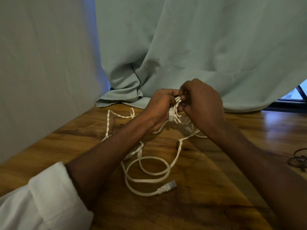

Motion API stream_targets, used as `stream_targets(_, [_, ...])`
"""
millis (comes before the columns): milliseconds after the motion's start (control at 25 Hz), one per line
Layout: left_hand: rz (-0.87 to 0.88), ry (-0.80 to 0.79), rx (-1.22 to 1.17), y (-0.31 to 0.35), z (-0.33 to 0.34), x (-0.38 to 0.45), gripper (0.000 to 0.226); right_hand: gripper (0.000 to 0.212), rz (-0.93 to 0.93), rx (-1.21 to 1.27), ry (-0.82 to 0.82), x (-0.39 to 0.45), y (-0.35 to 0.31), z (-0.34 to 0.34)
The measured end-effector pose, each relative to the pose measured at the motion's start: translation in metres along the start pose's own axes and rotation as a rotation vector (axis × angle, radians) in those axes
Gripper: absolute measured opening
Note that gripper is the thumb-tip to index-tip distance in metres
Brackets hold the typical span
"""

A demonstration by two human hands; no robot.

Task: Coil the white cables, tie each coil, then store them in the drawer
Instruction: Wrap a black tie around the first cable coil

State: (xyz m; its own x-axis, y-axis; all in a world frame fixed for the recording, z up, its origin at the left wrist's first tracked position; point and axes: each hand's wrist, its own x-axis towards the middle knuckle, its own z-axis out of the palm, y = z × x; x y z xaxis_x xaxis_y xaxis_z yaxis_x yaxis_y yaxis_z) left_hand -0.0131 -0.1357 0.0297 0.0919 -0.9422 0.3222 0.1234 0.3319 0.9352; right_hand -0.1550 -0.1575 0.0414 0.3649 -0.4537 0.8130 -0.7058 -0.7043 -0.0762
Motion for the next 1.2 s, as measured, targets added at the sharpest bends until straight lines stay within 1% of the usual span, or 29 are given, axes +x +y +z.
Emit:
stream_targets(80, [-0.028, -0.012, -0.101, 0.003, -0.003, 0.000, 0.048, 0.031, 0.070, 0.196, 0.046, 0.002, 0.005, -0.001])
stream_targets(160, [-0.028, -0.011, -0.135, 0.004, -0.005, 0.000, 0.047, 0.034, 0.131, 0.309, 0.084, 0.003, 0.007, -0.004])
stream_targets(360, [0.005, -0.011, -0.057, 0.006, -0.002, -0.002, 0.043, 0.037, 0.226, 0.424, 0.090, 0.004, 0.008, -0.007])
stream_targets(440, [0.026, -0.001, 0.000, 0.006, -0.002, -0.002, 0.041, 0.038, 0.328, 0.492, 0.086, 0.004, 0.008, -0.005])
stream_targets(480, [0.038, 0.006, 0.025, 0.006, -0.002, -0.002, 0.040, 0.037, 0.386, 0.509, 0.097, 0.004, 0.009, -0.004])
stream_targets(560, [0.054, -0.005, 0.012, 0.006, -0.001, -0.003, 0.042, 0.024, 0.446, 0.471, 0.123, 0.004, 0.011, -0.001])
stream_targets(640, [0.070, -0.033, -0.016, 0.007, 0.000, -0.003, 0.045, 0.011, 0.376, 0.379, 0.131, 0.004, 0.011, -0.002])
stream_targets(680, [0.084, -0.039, 0.001, 0.008, -0.001, -0.004, 0.046, 0.011, 0.302, 0.321, 0.134, 0.003, 0.010, -0.003])
stream_targets(760, [0.118, -0.037, 0.069, 0.010, -0.004, -0.005, 0.045, 0.020, 0.149, 0.229, 0.146, 0.001, 0.008, -0.004])
stream_targets(840, [0.142, -0.048, 0.110, 0.013, -0.007, -0.006, 0.044, 0.021, 0.102, 0.252, 0.169, 0.002, 0.009, -0.005])
stream_targets(960, [0.161, -0.077, 0.129, 0.012, -0.008, -0.008, 0.041, 0.022, 0.132, 0.368, 0.152, 0.003, 0.013, -0.003])
stream_targets(1040, [0.167, -0.085, 0.139, 0.012, -0.010, -0.009, 0.039, 0.020, 0.202, 0.459, 0.116, 0.006, 0.016, -0.005])
stream_targets(1200, [0.173, -0.130, 0.186, 0.012, -0.013, -0.012, 0.033, 0.020, 0.297, 0.547, -0.015, 0.011, 0.031, -0.011])
